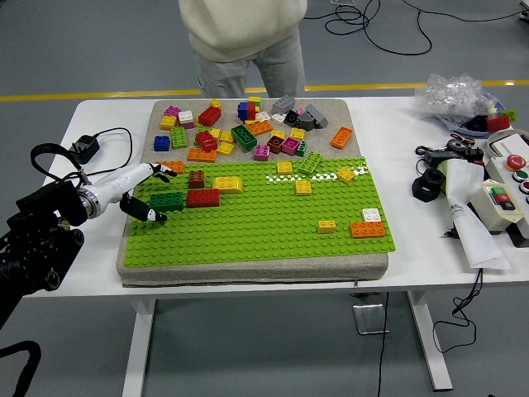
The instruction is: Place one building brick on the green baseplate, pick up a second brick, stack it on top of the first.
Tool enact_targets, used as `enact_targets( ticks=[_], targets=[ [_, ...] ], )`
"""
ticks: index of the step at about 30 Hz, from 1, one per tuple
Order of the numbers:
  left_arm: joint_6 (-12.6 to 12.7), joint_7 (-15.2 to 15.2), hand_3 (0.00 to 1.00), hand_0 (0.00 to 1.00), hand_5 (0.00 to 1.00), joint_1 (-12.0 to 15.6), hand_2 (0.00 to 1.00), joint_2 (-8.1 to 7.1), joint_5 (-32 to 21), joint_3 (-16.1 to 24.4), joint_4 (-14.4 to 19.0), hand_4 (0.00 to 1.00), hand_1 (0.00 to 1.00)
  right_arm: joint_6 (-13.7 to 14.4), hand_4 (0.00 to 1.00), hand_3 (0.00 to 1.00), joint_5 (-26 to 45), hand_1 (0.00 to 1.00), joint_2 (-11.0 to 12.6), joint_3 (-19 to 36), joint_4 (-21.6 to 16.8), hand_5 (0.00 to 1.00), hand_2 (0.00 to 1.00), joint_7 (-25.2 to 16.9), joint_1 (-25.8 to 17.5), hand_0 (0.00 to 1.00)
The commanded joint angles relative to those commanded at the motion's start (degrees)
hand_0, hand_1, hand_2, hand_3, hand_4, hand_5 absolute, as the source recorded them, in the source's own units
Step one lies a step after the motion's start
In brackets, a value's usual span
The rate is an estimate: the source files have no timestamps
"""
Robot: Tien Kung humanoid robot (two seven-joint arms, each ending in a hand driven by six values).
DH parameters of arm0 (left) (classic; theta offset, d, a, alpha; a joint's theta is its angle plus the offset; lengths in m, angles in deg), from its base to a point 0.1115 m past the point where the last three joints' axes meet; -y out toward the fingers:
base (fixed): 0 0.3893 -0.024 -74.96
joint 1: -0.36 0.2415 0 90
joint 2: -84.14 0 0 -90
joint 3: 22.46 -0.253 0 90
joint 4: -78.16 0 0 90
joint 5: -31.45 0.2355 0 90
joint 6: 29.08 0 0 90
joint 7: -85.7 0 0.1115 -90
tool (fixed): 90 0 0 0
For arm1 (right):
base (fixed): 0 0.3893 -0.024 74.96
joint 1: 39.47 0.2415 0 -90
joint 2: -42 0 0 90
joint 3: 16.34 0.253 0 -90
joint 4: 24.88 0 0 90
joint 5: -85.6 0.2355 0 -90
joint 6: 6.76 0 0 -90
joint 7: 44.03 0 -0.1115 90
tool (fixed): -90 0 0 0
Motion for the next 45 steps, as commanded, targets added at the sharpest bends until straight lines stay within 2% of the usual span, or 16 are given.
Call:
enact_targets(
  ticks=[13,14,19,20,25,26,31,32,37,38,43,45],
  targets=[
    [0.88,-0.13,0.808,0.924,0.095,-0.59,0.733,0.43,-1.67,-0.48,-2.56,0.906,0.813,0.02,0.921,0.759,0.07,0.748,-0.02,-0.09,0.00,0.637,0.788,-0.09,0.03,0.792],
    [0.98,-0.16,0.774,0.891,0.068,-0.64,0.693,0.46,-1.85,-0.54,-2.80,0.853,0.802,0.03,0.921,0.759,0.07,0.748,-0.02,-0.08,0.00,0.638,0.787,-0.09,0.03,0.791],
    [1.46,-0.15,0.774,0.891,0.068,-0.85,0.693,0.59,-2.50,-0.82,-3.41,0.853,0.802,0.05,0.921,0.759,0.12,0.748,-0.01,-0.09,0.00,0.638,0.787,-0.07,0.08,0.791],
    [1.52,-0.15,0.694,0.862,0.005,-0.87,0.618,0.61,-2.56,-0.85,-3.45,0.727,0.776,0.06,0.921,0.759,0.12,0.749,-0.01,-0.09,0.00,0.638,0.787,-0.07,0.09,0.791],
    [2.09,-0.12,0.694,0.862,0.005,-1.00,0.618,0.70,-3.29,-1.00,-3.63,0.727,0.776,0.08,0.921,0.759,0.16,0.749,-0.04,-0.13,0.00,0.638,0.787,-0.06,0.08,0.791],
    [2.14,-0.14,0.637,0.847,0.002,-1.04,0.571,0.71,-3.37,-1.05,-3.71,0.665,0.756,0.08,0.921,0.759,0.16,0.749,-0.05,-0.13,0.00,0.638,0.787,-0.06,0.08,0.792],
    [2.28,-0.16,0.637,0.847,0.002,-1.10,0.571,0.80,-3.66,-1.33,-4.26,0.665,0.756,0.09,0.921,0.759,0.17,0.749,-0.07,-0.15,0.00,0.638,0.787,-0.06,0.06,0.792],
    [2.28,-0.15,0.589,0.829,0.002,-1.09,0.558,0.81,-3.71,-1.40,-4.42,0.616,0.744,0.11,0.921,0.759,0.20,0.747,-0.08,-0.16,0.00,0.638,0.788,-0.07,0.06,0.791],
    [2.34,-0.09,0.589,0.829,0.002,-1.08,0.558,0.92,-4.04,-1.53,-5.11,0.616,0.744,0.09,0.921,0.759,0.21,0.747,-0.12,-0.11,0.00,0.638,0.788,-0.10,0.04,0.791],
    [2.40,-0.05,0.566,0.819,0.002,-1.07,0.554,0.94,-4.15,-1.51,-5.23,0.587,0.724,0.08,0.922,0.761,0.23,0.749,-0.12,-0.11,0.00,0.638,0.788,-0.11,0.04,0.792],
    [2.52,0.01,0.566,0.819,0.002,-0.79,0.554,0.93,-4.55,-0.90,-4.60,0.587,0.724,0.05,0.922,0.761,0.24,0.749,-0.12,0.01,0.00,0.638,0.788,-0.07,0.03,0.792],
    [2.50,0.03,0.548,0.790,0.002,-0.64,0.546,0.84,-4.63,-0.61,-3.87,0.554,0.695,0.03,0.922,0.760,0.23,0.749,-0.11,0.07,0.00,0.638,0.788,-0.07,0.03,0.791]
  ],
)
